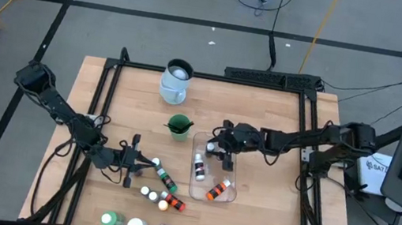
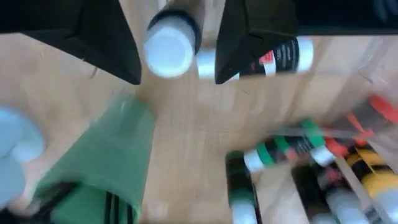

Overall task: Pick & Place Paint Supplies
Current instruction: Adjust the small black paint bottle in the transparent bin, then put the small blue paint bottle into the transparent bin

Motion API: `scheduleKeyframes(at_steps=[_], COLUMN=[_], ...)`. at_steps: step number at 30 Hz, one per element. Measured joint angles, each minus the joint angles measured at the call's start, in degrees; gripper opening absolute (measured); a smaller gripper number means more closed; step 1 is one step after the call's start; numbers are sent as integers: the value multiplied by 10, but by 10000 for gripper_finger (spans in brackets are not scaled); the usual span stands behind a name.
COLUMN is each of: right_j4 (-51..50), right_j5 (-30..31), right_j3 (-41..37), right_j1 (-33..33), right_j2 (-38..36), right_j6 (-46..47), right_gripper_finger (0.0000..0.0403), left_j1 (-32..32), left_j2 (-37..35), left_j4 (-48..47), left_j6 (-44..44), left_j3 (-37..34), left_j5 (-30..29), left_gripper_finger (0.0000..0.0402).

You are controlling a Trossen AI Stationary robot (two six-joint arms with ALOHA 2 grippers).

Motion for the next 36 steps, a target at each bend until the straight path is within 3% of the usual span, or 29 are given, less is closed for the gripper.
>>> scheduleKeyframes(at_steps=[6, 12, 17, 20, 22, 25, 30, 36], right_j4=[12, -5, -99, -264, -377, -475, -460, -420], right_j5=[0, 1, 21, 88, 132, 134, 90, 56], right_j3=[0, 3, 18, 79, 139, 198, 211, 210], right_j1=[10, 55, 134, 187, 215, 236, 229, 229], right_j2=[-37, -85, -121, -124, -107, -76, -21, 55], right_j6=[-34, -29, -49, -44, -43, -56, -79, -107], right_gripper_finger=[225, 229, 216, 209, 205, 202, 206, 241], left_j1=[0, 0, 0, 0, 0, 0, 0, 0], left_j2=[0, 0, 0, 0, 0, 0, 0, 0], left_j4=[0, -1, -1, -1, -1, -1, 0, -1], left_j6=[-1, -2, -3, -3, -3, -3, -6, -6], left_j3=[0, 0, 0, 0, 0, 0, 0, 0], left_j5=[0, 0, 0, 0, 0, 0, 0, 10], left_gripper_finger=[21, 21, 21, 21, 21, 21, 21, 21])
